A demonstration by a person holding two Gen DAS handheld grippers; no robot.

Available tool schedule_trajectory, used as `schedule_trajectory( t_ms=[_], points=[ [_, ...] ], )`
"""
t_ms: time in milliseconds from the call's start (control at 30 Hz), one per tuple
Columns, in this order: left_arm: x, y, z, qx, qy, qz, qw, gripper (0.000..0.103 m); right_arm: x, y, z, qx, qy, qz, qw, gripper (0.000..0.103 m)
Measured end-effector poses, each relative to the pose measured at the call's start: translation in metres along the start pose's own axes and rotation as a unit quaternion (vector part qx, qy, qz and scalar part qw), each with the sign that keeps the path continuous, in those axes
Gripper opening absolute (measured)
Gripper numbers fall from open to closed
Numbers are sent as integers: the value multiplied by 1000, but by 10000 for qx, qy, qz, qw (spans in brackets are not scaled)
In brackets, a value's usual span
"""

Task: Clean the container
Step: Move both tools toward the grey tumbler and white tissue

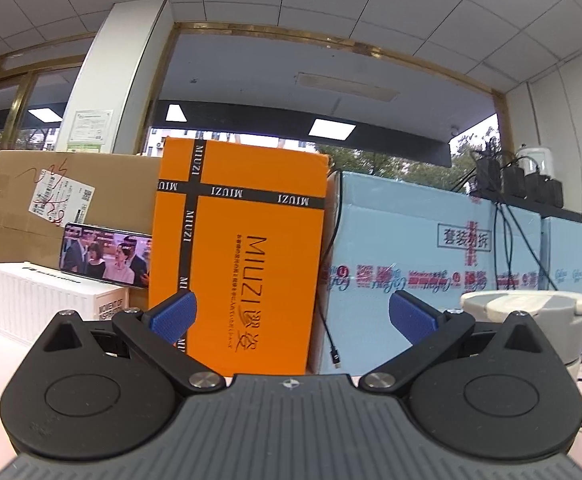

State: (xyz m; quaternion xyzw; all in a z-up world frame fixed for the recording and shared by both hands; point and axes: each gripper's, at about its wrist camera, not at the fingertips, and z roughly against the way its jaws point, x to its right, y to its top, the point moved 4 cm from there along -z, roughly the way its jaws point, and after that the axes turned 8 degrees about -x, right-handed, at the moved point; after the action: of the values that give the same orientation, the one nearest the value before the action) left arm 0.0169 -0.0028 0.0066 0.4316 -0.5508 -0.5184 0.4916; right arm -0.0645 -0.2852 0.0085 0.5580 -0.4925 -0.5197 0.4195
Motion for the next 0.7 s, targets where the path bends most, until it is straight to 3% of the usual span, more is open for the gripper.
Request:
schedule_trajectory(
  t_ms=[133,333,700],
  points=[
    [0,6,8,32,-326,-124,9994,103,-5,4,3,84,-6,143,9999,103],
    [4,15,14,-158,-996,-336,9943,103,-15,22,7,-242,34,435,9988,103],
    [2,20,26,-468,-1914,-583,9787,103,-36,22,28,-1426,936,1034,9799,103]
  ],
)
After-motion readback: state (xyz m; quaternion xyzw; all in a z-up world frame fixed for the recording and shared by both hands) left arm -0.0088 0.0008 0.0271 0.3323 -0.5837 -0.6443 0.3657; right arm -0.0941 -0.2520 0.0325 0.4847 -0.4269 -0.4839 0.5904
